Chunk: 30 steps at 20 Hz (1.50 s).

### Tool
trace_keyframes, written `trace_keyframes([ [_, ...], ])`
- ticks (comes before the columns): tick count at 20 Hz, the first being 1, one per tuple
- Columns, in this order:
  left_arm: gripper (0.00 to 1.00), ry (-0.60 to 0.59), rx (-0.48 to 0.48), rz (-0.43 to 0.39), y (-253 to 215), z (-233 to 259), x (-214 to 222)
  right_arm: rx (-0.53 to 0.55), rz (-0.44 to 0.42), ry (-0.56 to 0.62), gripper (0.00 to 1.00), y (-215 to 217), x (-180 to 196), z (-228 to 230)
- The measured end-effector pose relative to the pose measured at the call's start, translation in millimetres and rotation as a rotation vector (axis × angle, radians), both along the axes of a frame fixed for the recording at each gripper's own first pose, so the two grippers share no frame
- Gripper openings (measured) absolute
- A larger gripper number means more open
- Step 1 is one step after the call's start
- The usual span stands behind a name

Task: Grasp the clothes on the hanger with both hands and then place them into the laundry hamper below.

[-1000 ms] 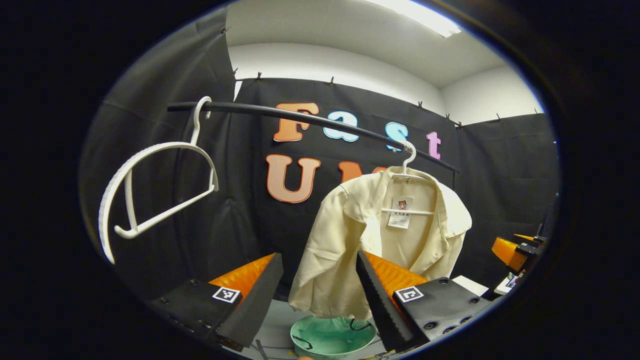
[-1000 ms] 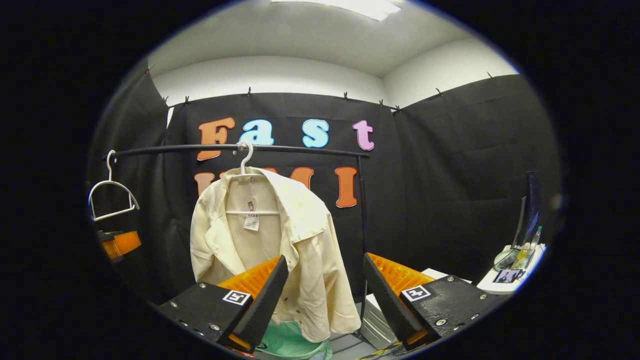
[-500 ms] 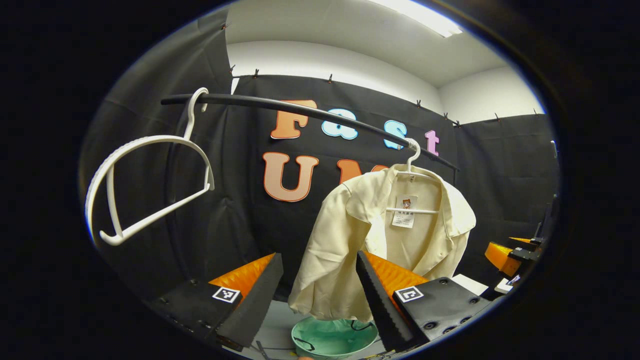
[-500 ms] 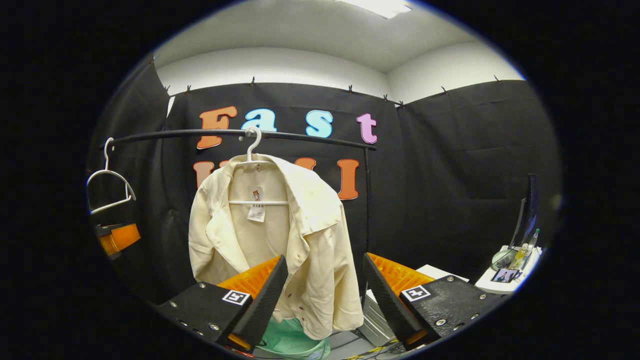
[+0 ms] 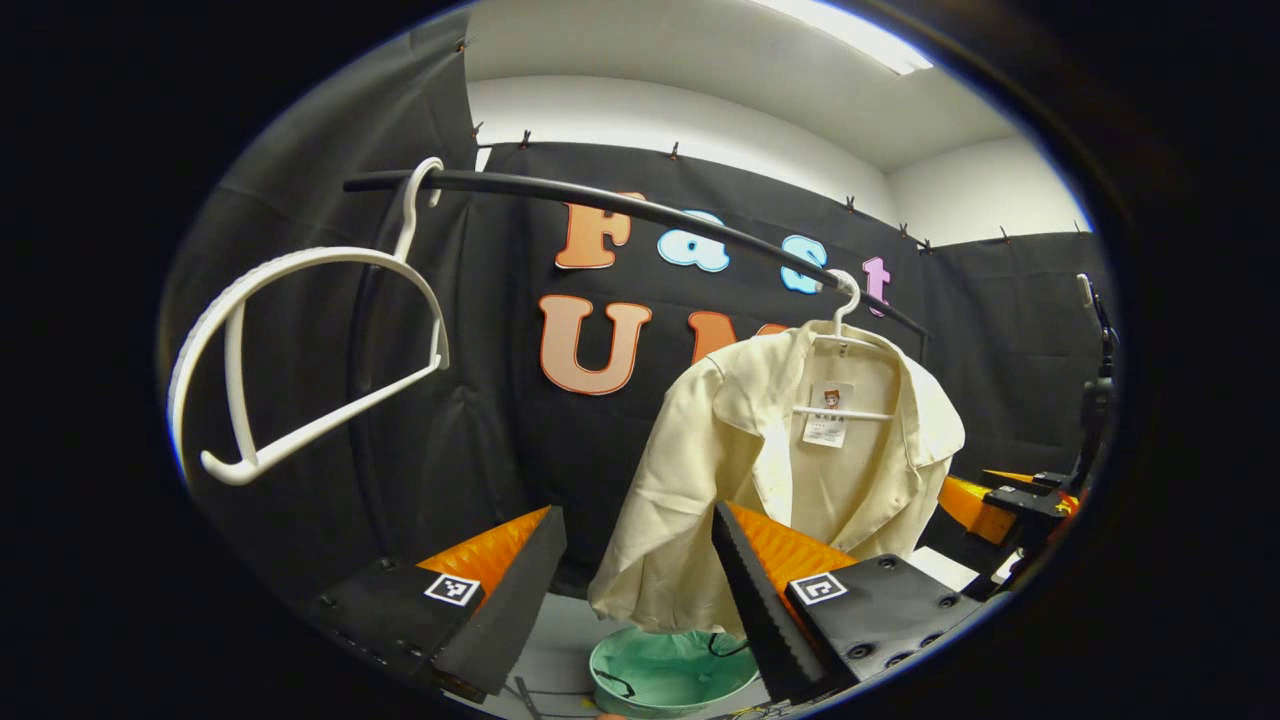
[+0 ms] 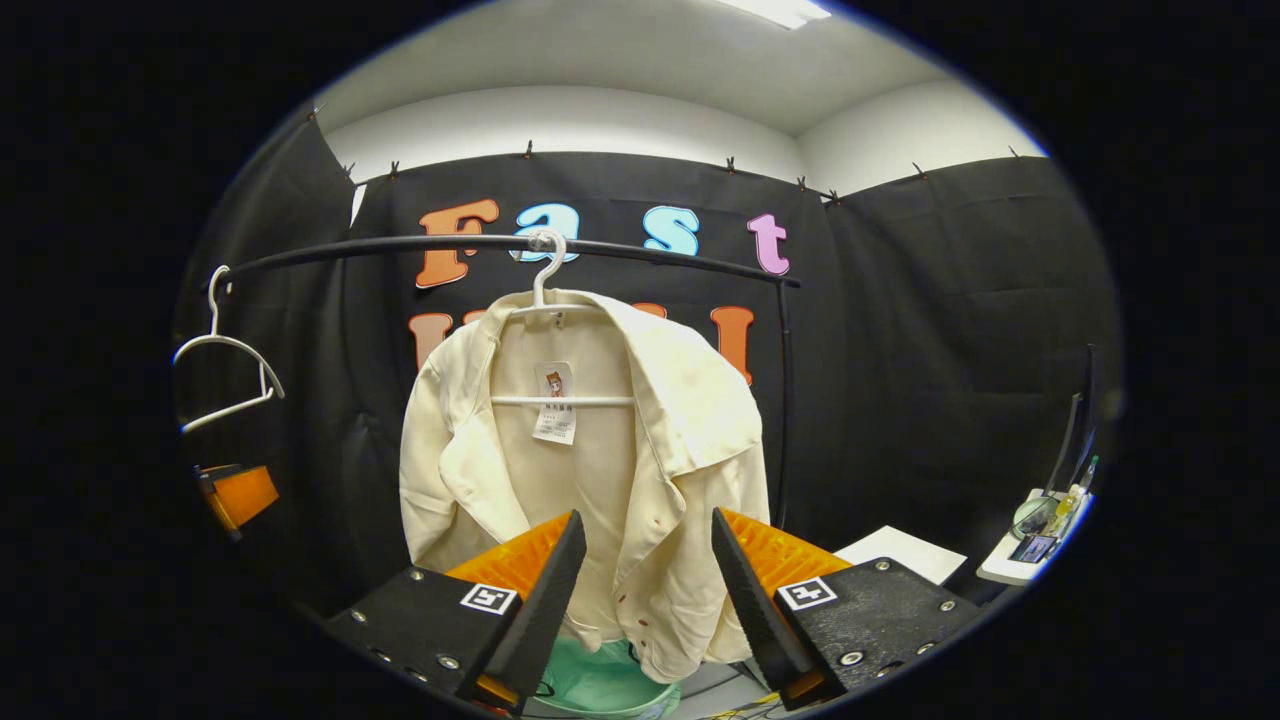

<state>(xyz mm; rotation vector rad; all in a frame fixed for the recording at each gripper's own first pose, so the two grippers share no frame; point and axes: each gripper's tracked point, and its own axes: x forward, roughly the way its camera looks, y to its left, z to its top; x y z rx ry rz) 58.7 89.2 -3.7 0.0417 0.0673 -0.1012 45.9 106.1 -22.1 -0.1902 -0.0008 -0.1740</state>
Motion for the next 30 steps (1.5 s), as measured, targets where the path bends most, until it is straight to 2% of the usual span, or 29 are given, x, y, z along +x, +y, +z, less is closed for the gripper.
trace_keyframes([
  [10,0.97,0.016,0.017,0.047,20,-9,5,-0.022,-0.053,0.038,0.80,-8,72,-16],
  [19,0.96,0.023,0.033,0.086,31,-14,7,-0.001,-0.162,0.057,0.80,-34,125,-30],
  [25,0.96,0.034,0.026,0.110,42,-17,5,-0.025,-0.166,0.054,0.80,-39,149,-28],
  [26,0.96,0.034,0.027,0.113,42,-16,5,-0.029,-0.168,0.052,0.79,-40,151,-29],
  [29,0.96,0.039,0.026,0.121,44,-20,4,-0.032,-0.159,0.050,0.61,-45,159,-31],
  [30,0.96,0.043,0.023,0.122,44,-21,4,-0.031,-0.151,0.051,0.58,-45,161,-32],
])
